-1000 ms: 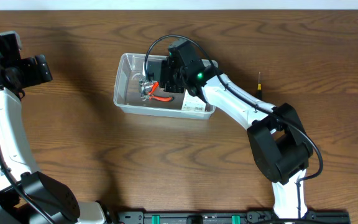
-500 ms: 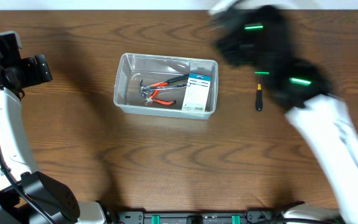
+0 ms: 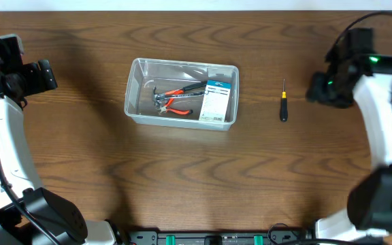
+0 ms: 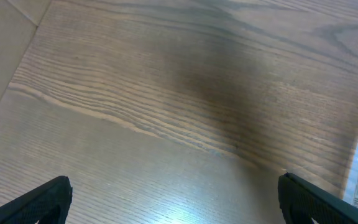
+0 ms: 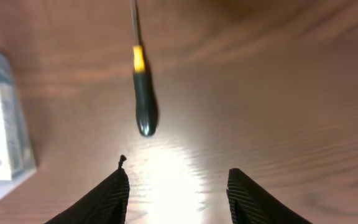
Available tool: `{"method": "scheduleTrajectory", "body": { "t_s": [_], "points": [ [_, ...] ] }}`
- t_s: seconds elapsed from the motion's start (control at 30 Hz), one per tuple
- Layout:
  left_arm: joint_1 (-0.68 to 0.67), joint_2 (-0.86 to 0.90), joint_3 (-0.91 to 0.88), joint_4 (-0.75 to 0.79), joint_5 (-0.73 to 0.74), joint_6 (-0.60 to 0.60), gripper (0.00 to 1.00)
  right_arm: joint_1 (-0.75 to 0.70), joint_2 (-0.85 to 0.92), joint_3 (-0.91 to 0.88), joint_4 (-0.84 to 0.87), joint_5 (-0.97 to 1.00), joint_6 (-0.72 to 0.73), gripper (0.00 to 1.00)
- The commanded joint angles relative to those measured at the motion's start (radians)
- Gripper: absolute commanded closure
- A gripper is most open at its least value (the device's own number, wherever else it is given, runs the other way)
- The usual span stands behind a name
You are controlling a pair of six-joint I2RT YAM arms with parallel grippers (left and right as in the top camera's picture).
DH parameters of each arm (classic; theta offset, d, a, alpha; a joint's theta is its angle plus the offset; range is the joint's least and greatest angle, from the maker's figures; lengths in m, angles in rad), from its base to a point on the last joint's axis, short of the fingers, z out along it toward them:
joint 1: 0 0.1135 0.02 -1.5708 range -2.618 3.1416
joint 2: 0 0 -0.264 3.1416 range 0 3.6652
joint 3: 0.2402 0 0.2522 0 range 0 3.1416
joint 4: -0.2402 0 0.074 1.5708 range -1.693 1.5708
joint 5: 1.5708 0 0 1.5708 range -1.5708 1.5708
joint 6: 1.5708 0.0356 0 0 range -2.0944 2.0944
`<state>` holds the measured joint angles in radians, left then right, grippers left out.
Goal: Pack container
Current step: 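Release the wrench and move the right gripper to the screwdriver, then lower the right gripper over the yellow-handled screwdriver and grasp it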
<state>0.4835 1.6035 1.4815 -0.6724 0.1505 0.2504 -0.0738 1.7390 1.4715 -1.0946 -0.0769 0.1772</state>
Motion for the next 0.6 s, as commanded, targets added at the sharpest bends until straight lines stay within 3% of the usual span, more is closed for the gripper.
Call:
{"method": "scheduleTrajectory", "body": {
  "t_s": [0.0,0.27,0.57],
  "points": [
    [0.003,0.007,0.006,0.0,-0.002,-0.006,0.02,0.034,0.064,-0.002,-0.002,-0.083,0.054,0.49],
    [0.003,0.007,0.006,0.0,-0.002,-0.006,0.02,0.096,0.242,-0.002,0.048,-0.077,0.042,0.46],
    [0.003,0.007,0.006,0.0,-0.002,-0.006,0.02,0.114,0.388,-0.002,0.083,-0.055,0.043,0.52]
  ]
}}
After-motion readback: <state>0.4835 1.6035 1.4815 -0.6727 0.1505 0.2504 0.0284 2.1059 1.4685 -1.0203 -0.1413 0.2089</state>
